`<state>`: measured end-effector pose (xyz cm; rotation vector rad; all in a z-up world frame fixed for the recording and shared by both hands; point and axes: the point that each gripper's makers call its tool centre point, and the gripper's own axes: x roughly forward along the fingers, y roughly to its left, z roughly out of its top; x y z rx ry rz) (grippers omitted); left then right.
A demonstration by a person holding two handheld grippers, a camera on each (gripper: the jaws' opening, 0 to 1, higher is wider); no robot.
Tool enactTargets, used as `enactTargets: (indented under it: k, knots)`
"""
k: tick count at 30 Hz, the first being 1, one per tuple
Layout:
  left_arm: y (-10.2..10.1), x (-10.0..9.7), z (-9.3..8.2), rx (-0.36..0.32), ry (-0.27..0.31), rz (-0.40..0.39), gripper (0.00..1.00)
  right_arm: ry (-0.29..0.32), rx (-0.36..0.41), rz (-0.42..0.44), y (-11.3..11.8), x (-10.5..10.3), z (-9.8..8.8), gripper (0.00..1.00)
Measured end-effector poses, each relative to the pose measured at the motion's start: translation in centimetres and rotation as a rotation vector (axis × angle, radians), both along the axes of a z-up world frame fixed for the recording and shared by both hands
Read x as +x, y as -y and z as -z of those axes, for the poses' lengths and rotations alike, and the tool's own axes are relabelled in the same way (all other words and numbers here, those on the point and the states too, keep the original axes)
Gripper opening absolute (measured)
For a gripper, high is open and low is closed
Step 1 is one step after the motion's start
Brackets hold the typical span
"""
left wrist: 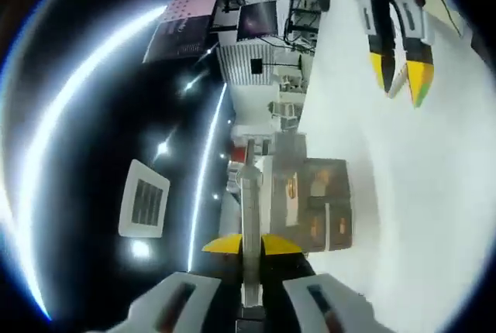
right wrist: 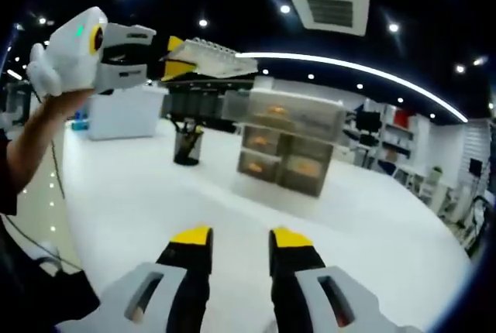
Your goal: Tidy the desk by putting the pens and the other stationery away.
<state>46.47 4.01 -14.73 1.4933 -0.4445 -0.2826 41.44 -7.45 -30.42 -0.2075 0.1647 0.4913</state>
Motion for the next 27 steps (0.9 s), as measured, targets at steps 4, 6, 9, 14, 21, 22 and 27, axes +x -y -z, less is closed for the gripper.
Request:
enactTargets:
  k: [4, 6, 9, 14, 21, 22, 27]
  knots:
    - [0.1, 1.5, -1.3, 0.032, 0.007, 0.005, 0.07, 0.009, 0.013, 0.006, 0.3, -0.1, -0.5, 0.29]
    - [0.2, 2.0, -1.6, 0.048, 0.007, 0.009, 0.07, 0.011, 0.022, 0.014, 0.5, -0.1, -0.6, 0.30]
    - [0.8, 2.7, -2.2, 0.072, 0.003, 0.032, 0.07, 0.016, 0.032, 0.029, 1.0, 0.0, -0.7, 0.34]
    - [1.7, 4.1, -2.9, 0.077, -0.048, 0.074, 0.07, 0.010, 0.050, 0.034, 1.2, -0.1, -0.7, 0.37]
    - [2.5, 5.9, -3.5, 0.070, -0.130, 0.113, 0.07, 0.005, 0.056, 0.051, 1.8, -0.2, -0.4, 0.38]
    - [2.6, 6.1, -3.5, 0.073, -0.140, 0.115, 0.07, 0.005, 0.056, 0.054, 1.8, -0.2, -0.4, 0.38]
    - [3.1, 7.5, -3.4, 0.065, -0.221, 0.135, 0.07, 0.007, 0.057, 0.059, 2.0, -0.2, -0.4, 0.38]
